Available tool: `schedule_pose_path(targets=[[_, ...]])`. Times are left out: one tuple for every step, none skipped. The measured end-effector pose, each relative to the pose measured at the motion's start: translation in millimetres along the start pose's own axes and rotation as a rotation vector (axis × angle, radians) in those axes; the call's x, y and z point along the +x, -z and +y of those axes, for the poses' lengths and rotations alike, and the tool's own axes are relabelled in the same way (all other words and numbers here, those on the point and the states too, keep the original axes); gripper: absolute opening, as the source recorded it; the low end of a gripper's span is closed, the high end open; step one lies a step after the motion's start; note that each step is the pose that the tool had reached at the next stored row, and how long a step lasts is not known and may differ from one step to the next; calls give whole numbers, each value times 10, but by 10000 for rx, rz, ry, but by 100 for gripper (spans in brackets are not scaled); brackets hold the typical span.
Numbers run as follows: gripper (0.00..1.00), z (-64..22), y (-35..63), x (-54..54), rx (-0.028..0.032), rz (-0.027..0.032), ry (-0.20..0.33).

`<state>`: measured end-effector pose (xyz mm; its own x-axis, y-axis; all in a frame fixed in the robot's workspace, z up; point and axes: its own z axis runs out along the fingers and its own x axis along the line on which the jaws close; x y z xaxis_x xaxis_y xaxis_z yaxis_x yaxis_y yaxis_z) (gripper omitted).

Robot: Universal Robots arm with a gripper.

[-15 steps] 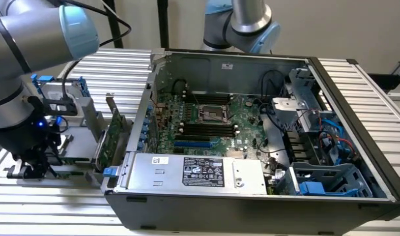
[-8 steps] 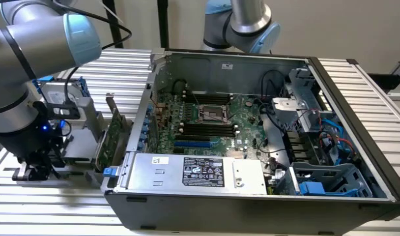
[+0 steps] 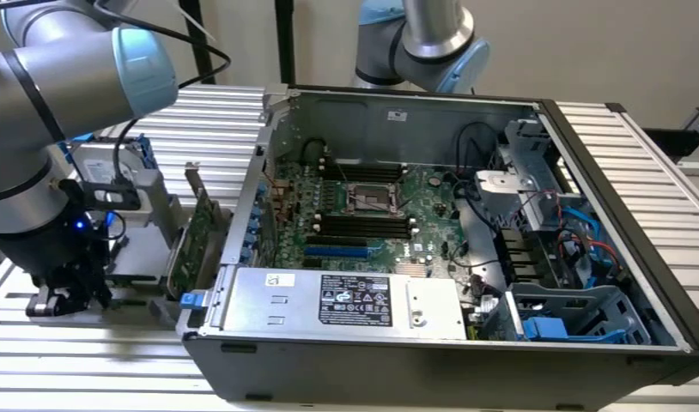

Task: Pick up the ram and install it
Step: 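Pick up the ram and move it above insertion slot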

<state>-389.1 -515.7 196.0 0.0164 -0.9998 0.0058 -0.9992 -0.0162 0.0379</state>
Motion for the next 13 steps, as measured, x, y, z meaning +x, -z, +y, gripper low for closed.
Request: schedule_pose_path(targets=[[0, 0, 0, 0, 0, 1, 0], [0, 0, -1, 0, 1, 3, 0], [0, 0, 0, 0, 0, 3, 0], [0, 0, 0, 0, 0, 4, -1], [0, 0, -1, 0, 0, 4, 0], [0, 0, -1, 0, 1, 4, -1], [0, 0, -1, 0, 1, 4, -1], [0, 0, -1, 0, 0, 4, -1], [0, 0, 0, 0, 0, 4, 0], [0, 0, 0, 0, 0, 4, -1], [0, 0, -1, 0, 0, 4, -2], [0, 0, 0, 0, 0, 4, -4], [0, -1, 1, -1, 2, 3, -4]])
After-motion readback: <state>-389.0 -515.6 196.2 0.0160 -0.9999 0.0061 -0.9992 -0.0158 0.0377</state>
